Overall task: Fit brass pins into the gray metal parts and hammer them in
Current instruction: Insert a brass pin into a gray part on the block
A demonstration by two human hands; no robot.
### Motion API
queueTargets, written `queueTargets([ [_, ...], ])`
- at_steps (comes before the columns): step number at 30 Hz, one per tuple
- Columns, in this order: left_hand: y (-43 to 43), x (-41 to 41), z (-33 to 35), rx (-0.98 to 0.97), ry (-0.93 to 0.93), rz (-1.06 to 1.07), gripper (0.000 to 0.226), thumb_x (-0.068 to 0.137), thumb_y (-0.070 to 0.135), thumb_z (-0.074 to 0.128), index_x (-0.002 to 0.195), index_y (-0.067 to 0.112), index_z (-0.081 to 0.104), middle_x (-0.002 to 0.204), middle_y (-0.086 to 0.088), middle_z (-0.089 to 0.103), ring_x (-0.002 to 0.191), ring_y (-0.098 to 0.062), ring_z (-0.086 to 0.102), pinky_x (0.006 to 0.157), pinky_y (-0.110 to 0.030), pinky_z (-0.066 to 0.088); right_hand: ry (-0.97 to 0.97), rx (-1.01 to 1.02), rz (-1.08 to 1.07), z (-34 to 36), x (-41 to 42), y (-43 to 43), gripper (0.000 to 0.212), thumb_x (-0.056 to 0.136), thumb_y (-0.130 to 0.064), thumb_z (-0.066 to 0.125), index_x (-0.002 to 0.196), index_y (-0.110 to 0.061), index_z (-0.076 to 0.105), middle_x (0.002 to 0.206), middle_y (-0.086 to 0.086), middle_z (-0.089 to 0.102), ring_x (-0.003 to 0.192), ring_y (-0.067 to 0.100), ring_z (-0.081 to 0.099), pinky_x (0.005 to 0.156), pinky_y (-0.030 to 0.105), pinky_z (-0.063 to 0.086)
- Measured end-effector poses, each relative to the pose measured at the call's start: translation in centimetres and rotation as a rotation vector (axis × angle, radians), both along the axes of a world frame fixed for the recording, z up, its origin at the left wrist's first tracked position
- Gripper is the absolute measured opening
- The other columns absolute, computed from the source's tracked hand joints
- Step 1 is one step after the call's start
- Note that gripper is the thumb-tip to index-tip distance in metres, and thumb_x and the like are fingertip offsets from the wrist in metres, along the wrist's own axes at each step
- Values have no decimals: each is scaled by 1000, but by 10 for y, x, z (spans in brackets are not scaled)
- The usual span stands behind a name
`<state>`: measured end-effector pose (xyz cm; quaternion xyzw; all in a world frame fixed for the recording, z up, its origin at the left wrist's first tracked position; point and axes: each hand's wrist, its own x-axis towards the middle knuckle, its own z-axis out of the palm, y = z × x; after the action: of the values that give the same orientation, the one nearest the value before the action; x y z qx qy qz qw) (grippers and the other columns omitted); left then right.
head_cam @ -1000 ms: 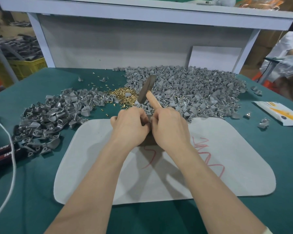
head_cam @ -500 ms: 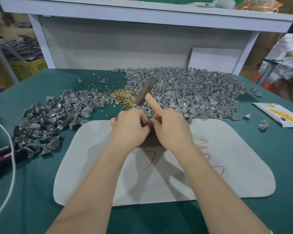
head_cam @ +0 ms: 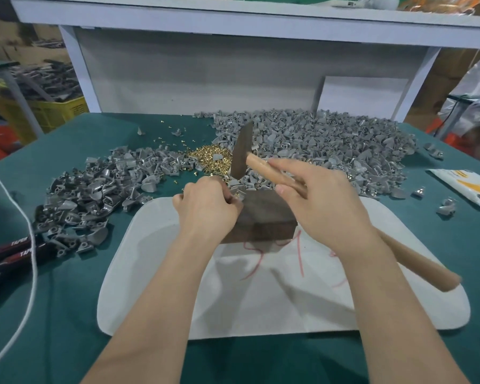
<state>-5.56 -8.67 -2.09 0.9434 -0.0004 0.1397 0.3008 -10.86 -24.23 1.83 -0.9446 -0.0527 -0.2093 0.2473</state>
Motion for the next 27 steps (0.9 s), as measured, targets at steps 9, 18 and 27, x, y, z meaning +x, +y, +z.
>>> queueTargets([
  [9,0,2,0,-31,33,-3,11,86,27,63,76,21,63,100,3,63,108,-27,52,92,-35,32,142,-124,-4,6,-8,-7,41,90,-32,55,126,-51,50,88,-19,62,88,17,57,76,29,46],
  [18,0,3,-1,7,36,-4,15,86,29,61,82,16,68,102,0,65,108,-29,52,91,-36,33,132,-123,-17,2,-10,-3,43,91,-31,54,128,-51,48,113,-11,66,104,20,60,87,34,49],
  [27,1,3,-1,15,34,-4,17,86,27,61,83,14,71,101,-1,65,106,-30,53,90,-37,32,132,-88,7,4,-8,0,43,91,-30,56,127,-51,49,111,-12,66,101,21,62,88,34,49],
])
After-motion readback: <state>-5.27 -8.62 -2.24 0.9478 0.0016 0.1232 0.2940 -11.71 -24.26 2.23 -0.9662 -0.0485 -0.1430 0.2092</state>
